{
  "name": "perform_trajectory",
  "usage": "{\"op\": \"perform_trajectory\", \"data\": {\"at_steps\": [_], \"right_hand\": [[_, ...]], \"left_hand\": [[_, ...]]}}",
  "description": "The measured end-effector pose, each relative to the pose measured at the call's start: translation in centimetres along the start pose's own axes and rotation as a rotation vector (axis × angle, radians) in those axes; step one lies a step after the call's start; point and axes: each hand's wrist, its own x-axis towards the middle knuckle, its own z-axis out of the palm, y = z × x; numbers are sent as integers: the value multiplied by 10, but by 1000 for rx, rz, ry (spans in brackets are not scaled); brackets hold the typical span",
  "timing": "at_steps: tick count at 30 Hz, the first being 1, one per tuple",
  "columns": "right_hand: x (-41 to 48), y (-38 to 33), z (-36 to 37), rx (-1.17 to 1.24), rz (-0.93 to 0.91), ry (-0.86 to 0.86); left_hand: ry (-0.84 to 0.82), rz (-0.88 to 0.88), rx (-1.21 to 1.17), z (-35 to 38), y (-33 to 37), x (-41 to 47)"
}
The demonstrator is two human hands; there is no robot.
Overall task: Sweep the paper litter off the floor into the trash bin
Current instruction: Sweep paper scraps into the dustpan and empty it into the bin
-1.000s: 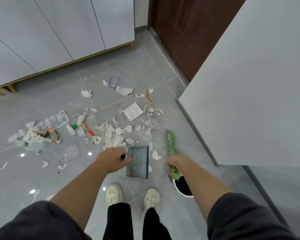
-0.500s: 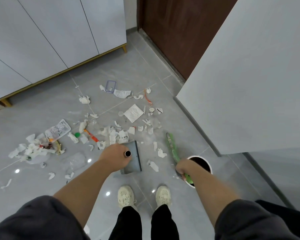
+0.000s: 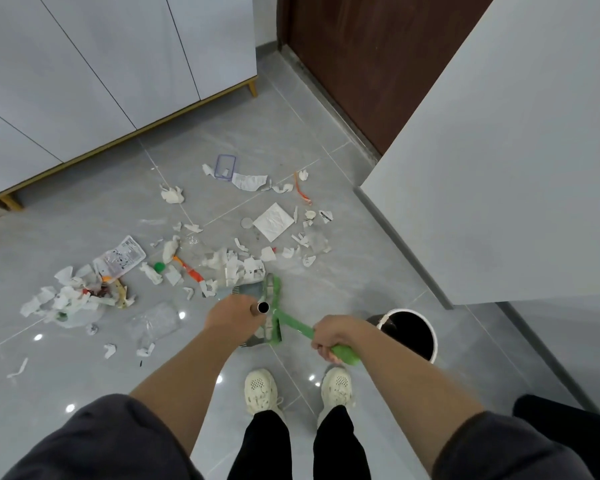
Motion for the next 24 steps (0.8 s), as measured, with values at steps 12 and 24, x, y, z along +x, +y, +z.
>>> {"op": "perform_trajectory", "data": {"at_steps": [12, 24], "right_hand": [[-47, -14, -50, -649, 166, 28], [1, -3, -110, -451, 147, 307]], "left_hand": [[167, -82, -228, -33, 4, -13], [333, -194, -418, -34, 19, 19]]}}
